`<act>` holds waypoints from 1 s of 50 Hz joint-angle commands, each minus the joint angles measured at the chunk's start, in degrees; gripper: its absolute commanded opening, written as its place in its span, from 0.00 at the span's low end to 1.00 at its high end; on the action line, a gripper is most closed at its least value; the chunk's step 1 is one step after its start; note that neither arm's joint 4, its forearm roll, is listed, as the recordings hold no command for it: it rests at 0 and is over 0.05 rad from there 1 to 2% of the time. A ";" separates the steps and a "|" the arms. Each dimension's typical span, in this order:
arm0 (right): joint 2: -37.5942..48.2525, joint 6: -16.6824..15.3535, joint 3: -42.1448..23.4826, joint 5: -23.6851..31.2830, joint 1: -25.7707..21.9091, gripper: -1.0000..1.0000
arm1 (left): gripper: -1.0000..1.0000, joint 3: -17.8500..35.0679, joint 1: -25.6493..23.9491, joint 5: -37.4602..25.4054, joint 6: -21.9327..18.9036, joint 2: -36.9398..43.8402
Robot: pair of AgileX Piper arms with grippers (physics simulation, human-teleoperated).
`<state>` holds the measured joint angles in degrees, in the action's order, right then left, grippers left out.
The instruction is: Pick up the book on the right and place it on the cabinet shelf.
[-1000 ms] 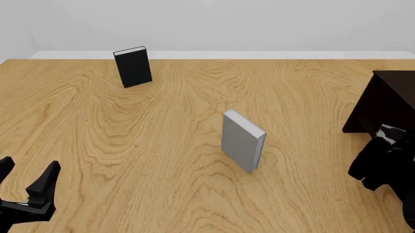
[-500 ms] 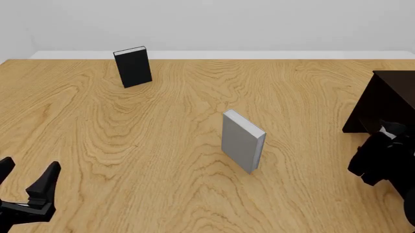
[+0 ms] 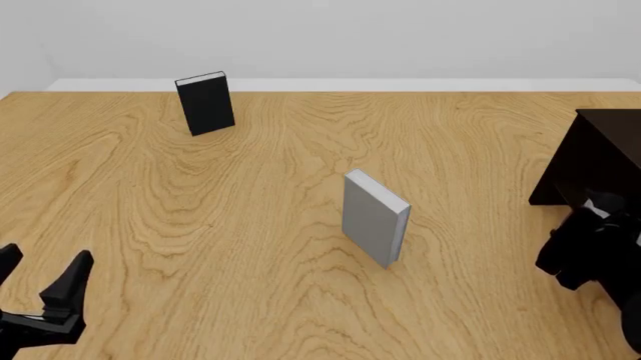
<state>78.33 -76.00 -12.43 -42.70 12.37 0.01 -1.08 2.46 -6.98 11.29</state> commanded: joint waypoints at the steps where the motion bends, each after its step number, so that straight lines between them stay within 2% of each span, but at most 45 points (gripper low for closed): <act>1: -1.10 -2.55 0.86 1.43 0.54 1.00 | 1.00 0.00 -0.33 -0.66 0.29 -0.62; 30: -6.89 -2.16 3.42 4.21 5.31 1.00 | 1.00 0.00 -0.60 1.22 0.18 1.16; 50: -6.57 -2.22 3.29 4.41 8.03 1.00 | 1.00 0.00 -0.48 -0.21 0.08 -0.28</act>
<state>72.62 -75.71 -8.68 -40.27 17.24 0.01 -1.17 3.19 -7.15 11.88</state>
